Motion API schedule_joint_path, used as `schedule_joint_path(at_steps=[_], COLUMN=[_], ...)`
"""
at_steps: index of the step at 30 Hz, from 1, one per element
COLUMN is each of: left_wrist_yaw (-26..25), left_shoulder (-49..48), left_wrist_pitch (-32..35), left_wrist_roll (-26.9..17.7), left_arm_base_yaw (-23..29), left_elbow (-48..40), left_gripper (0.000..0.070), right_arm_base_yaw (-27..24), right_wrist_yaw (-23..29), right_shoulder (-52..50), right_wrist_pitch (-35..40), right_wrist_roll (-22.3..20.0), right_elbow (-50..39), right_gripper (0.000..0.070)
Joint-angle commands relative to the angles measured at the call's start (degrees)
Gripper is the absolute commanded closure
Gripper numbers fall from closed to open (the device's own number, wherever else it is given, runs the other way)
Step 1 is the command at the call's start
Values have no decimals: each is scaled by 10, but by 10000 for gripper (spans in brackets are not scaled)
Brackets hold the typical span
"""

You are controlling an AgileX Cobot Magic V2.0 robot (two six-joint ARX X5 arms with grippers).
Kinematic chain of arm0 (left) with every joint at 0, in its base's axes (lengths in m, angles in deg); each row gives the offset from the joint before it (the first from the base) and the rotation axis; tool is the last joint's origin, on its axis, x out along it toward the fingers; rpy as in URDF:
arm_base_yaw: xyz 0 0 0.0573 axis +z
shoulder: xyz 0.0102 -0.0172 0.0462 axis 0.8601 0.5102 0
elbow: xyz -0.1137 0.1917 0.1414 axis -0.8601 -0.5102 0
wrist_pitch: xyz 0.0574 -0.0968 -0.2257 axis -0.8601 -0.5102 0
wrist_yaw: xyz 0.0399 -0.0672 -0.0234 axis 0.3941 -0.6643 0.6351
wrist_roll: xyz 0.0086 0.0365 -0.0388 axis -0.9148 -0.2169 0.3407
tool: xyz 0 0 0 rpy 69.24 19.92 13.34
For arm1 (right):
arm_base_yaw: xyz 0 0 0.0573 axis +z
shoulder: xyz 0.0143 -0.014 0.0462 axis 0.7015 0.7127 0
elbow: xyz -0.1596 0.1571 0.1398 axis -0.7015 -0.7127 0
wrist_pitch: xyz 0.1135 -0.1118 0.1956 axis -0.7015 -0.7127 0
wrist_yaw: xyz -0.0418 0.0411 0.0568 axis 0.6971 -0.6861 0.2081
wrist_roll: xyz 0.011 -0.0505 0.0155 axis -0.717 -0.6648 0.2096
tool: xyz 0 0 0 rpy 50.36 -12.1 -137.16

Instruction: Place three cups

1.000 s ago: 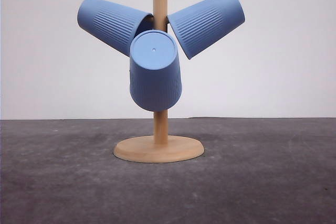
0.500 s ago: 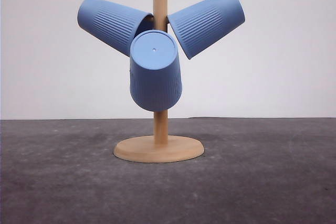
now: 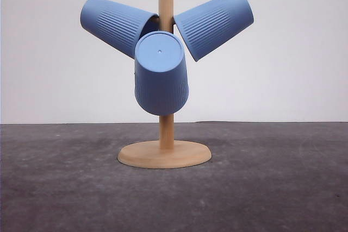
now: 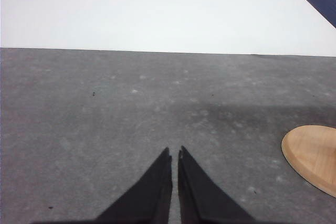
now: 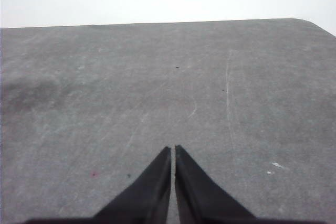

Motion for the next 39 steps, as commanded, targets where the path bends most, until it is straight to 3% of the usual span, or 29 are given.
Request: schedule_joint_path(at_steps=[1, 39], left_wrist_yaw=[0, 0], left_shoulder=[0, 0], left_wrist_pitch=[5, 5], left_wrist_roll=[-2, -2], left_arm_base_yaw=[0, 0], left_elbow=[-8, -8], left_gripper=[700, 700], right_arm_base_yaw=[0, 0], right_wrist_yaw=[0, 0], right_shoulder=[0, 0], right_wrist_pitch=[7, 7], right_wrist_roll=[6, 6], right_elbow=[-2, -2], right_gripper=[688, 688])
